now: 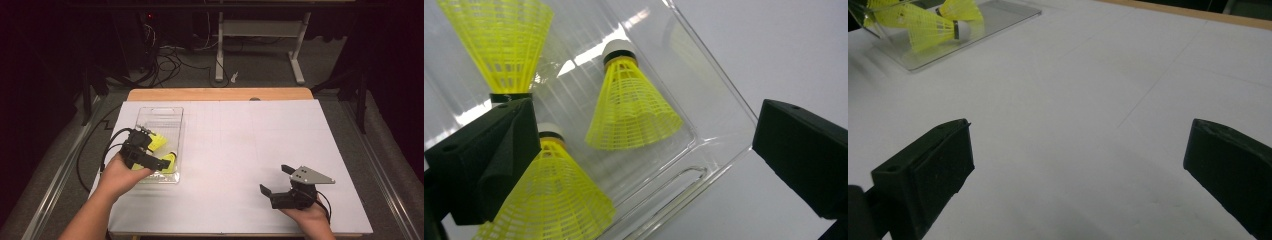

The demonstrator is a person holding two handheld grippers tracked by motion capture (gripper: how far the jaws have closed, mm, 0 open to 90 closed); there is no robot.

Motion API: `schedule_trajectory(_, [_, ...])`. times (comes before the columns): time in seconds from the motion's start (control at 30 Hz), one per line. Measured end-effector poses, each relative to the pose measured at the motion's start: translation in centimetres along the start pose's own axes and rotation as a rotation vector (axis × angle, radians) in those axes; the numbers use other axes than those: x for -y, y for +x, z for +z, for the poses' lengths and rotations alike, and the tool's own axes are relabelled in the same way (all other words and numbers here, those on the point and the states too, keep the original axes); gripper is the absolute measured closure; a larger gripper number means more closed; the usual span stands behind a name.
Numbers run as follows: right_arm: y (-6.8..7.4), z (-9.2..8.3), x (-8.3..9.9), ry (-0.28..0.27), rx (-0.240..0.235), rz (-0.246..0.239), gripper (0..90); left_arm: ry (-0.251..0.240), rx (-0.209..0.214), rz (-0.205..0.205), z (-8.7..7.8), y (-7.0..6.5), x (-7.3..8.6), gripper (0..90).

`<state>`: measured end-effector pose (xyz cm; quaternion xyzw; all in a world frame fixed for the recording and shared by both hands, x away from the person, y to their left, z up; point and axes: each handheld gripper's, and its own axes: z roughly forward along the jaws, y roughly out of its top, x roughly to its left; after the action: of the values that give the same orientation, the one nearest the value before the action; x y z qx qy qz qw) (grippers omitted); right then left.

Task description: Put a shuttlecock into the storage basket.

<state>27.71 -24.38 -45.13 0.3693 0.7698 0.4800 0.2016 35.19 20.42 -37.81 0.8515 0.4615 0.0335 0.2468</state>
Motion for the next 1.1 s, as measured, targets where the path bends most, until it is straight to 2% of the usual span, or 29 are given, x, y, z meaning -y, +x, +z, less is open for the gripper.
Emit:
schedule_trajectory(0.07, [-0.1, -0.2, 0.0, -0.012, 0.01, 0.006, 0.3, -0.05, 0.011, 0.017, 0.0, -0.2, 0.7, 0.2])
schedule_trajectory(0.1, [-0.2, -0.3, 0.0, -0.021, 0.018, 0.007, 0.3, -0.058, 0.008, 0.022, 0.0, -0.2, 0.8, 0.3])
schedule_trajectory(0.17, [-0.3, -0.3, 0.0, -0.025, 0.022, 0.011, 0.3, -0.078, -0.041, 0.036, 0.1, -0.3, 1.4, 0.2])
schedule_trajectory(0.2, [-0.3, -0.4, 0.0, -0.026, 0.024, 0.012, 0.3, -0.108, -0.055, 0.026, 0.0, -0.2, 1.7, 0.2])
schedule_trajectory(0.27, [-0.4, -0.4, 0.1, -0.029, 0.029, 0.017, 0.3, -0.163, -0.026, 0.006, -0.2, 0.1, 2.5, 0.2])
schedule_trajectory(0.43, [-0.7, -0.5, 0.2, -0.034, 0.039, 0.027, 0.3, -0.228, -0.012, 0.043, -0.3, -0.1, 3.9, 0.2])
schedule_trajectory(0.47, [-0.8, -0.5, 0.2, -0.035, 0.042, 0.028, 0.3, -0.266, -0.013, 0.041, -0.4, -0.2, 4.3, 0.2])
schedule_trajectory(0.57, [-1.0, -0.6, 0.2, -0.04, 0.048, 0.035, 0.3, -0.309, 0.021, 0.043, -0.5, 0.0, 5.0, 0.2])
schedule_trajectory(0.67, [-1.3, -1.1, 0.2, -0.052, 0.062, 0.047, 0.3, -0.365, 0.027, 0.049, -0.5, 0.0, 5.9, 0.3])
schedule_trajectory(0.73, [-1.5, -1.5, 0.2, -0.068, 0.071, 0.05, 0.3, -0.386, 0.047, 0.051, -0.4, 0.1, 6.3, 0.5])
schedule_trajectory(0.83, [-1.9, -2.0, 0.3, -0.085, 0.082, 0.061, 0.3, -0.429, 0.054, 0.061, 0.0, 0.1, 7.0, 0.5])
schedule_trajectory(0.9, [-2.1, -2.3, 0.3, -0.095, 0.091, 0.068, 0.3, -0.454, 0.041, 0.076, 0.2, 0.0, 7.3, 0.3])
schedule_trajectory(1.07, [-2.1, -2.2, 0.5, -0.094, 0.098, 0.066, 0.3, -0.481, 0.028, 0.113, 0.6, -0.4, 7.9, 0.4])
schedule_trajectory(1.1, [-2.1, -2.1, 0.5, -0.093, 0.097, 0.063, 0.3, -0.481, 0.036, 0.121, 0.6, -0.5, 8.0, 0.4])
